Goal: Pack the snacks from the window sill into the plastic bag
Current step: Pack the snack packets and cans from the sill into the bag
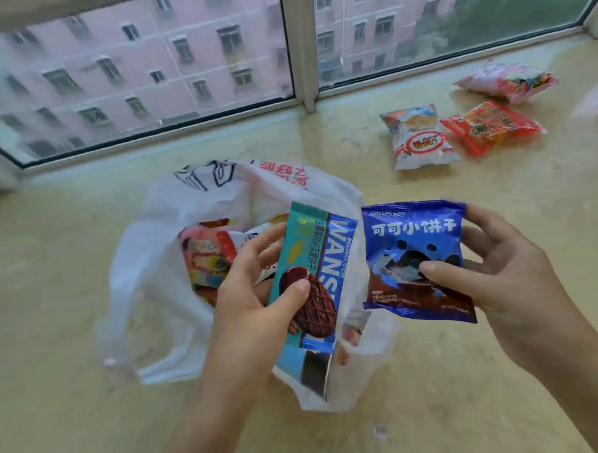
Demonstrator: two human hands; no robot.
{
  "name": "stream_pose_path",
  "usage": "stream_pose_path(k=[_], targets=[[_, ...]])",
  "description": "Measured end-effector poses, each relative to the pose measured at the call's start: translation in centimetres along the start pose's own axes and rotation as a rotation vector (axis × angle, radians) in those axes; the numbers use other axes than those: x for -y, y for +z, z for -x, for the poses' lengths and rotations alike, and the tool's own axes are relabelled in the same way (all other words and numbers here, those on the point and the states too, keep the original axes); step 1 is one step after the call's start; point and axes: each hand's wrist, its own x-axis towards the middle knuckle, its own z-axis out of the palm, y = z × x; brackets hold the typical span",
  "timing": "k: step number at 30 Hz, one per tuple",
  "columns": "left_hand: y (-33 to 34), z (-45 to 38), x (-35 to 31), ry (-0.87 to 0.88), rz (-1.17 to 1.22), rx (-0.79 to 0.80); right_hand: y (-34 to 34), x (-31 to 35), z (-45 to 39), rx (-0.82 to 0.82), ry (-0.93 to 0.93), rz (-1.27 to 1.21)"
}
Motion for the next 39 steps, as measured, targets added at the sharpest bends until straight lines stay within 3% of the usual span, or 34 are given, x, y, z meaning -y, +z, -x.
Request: stream_pose_path(k=[5,10,12,17,21,26,30,33,35,39], targets=[[-5.7,0.1,2.7,-0.046,-0.080,-0.208,6.6,-1.1,0.8,0.104,0.028,0.099],[-7.6,-1.2,3.8,-0.015,-0.189,-0.253,11.3,-3.6,0.9,0.178,0.069,0.228],[-8.1,-1.8,4.3,0.010,-0.203,-0.216,12.2,-4.9,0.4,0.164,0.020,0.409],[-7.9,-3.6,5.5,0.095,-0.320,-0.085,11.8,-6.9,-1.7,0.040,-0.233,0.772],[-7.1,-5.6,6.0,0.183,-0.393,-0.054,10.5,-8.2,-3.4,0.043,-0.166,0.905],[-6.2,-6.1,7.5,0.380,-0.817,-0.064,8.5,-8.5,-4.6,0.097,-0.253,1.458],[-5.1,-5.8,8.4,0.461,-0.978,-0.141,7.1,-8.6,-4.1,0.192,-0.211,1.686],[-5.0,-5.7,8.5,0.489,-1.052,-0.185,6.2,-8.7,-3.7,0.141,-0.310,1.639],[-5.0,-4.7,8.9,0.625,-1.172,-0.227,6.0,-8.7,-3.3,0.089,-0.375,1.530],[-4.7,-2.3,10.6,0.918,-1.224,0.075,5.8,-9.5,-2.3,0.124,-0.524,1.499]])
